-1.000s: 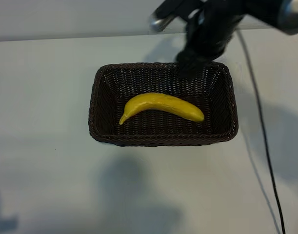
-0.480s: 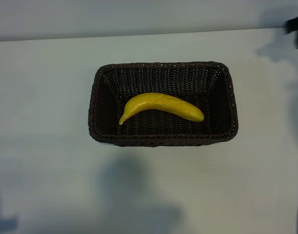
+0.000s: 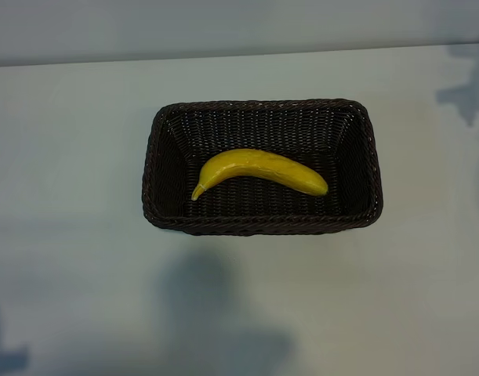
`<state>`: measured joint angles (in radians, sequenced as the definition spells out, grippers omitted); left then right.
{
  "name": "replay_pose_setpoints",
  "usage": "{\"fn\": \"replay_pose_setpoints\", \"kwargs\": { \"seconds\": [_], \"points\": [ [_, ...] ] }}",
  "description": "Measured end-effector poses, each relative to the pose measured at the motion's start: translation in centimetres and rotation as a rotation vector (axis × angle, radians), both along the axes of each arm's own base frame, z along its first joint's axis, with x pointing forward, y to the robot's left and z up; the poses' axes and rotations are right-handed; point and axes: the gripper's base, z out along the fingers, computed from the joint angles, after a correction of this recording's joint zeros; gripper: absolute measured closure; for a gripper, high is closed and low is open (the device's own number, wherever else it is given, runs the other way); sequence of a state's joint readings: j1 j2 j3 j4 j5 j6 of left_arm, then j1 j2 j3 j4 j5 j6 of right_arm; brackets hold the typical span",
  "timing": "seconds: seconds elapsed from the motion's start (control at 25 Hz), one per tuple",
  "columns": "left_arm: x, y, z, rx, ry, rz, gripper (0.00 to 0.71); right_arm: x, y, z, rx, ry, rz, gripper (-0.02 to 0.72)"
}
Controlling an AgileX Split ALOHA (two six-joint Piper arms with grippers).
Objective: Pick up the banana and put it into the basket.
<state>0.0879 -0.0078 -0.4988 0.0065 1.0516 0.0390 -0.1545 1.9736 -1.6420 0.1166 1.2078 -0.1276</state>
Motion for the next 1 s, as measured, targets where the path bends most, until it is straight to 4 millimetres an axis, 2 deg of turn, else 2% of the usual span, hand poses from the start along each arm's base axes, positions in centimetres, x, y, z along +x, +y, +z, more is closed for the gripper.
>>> {"fn": "replay_pose_setpoints", "kwargs": {
  "seconds": [0.16,0.32,0.48,0.6,0.72,0.84,1.0],
  "points": [
    [0.0,0.0,0.0,0.0,0.0,0.0,0.14,-1.5,0.3,1.3,0.003,-0.013,-0.004,0.111],
    [0.0,0.0,0.0,0.0,0.0,0.0,0.14,-5.2,0.9,3.5,0.001,-0.032,-0.004,0.111],
    [0.0,0.0,0.0,0.0,0.0,0.0,0.14,-10.5,1.7,5.1,-0.002,-0.047,0.0,0.111],
    [0.0,0.0,0.0,0.0,0.0,0.0,0.14,-15.2,2.5,6.1,-0.006,-0.078,0.0,0.112],
    [0.0,0.0,0.0,0.0,0.0,0.0,0.14,-19.8,3.2,6.0,-0.01,-0.099,0.001,0.112],
    [0.0,0.0,0.0,0.0,0.0,0.0,0.14,-24.0,3.8,5.0,-0.013,-0.116,0.001,0.112],
    [0.0,0.0,0.0,0.0,0.0,0.0,0.14,-28.6,4.5,3.9,-0.026,-0.19,0.0,0.112]
  ]
}}
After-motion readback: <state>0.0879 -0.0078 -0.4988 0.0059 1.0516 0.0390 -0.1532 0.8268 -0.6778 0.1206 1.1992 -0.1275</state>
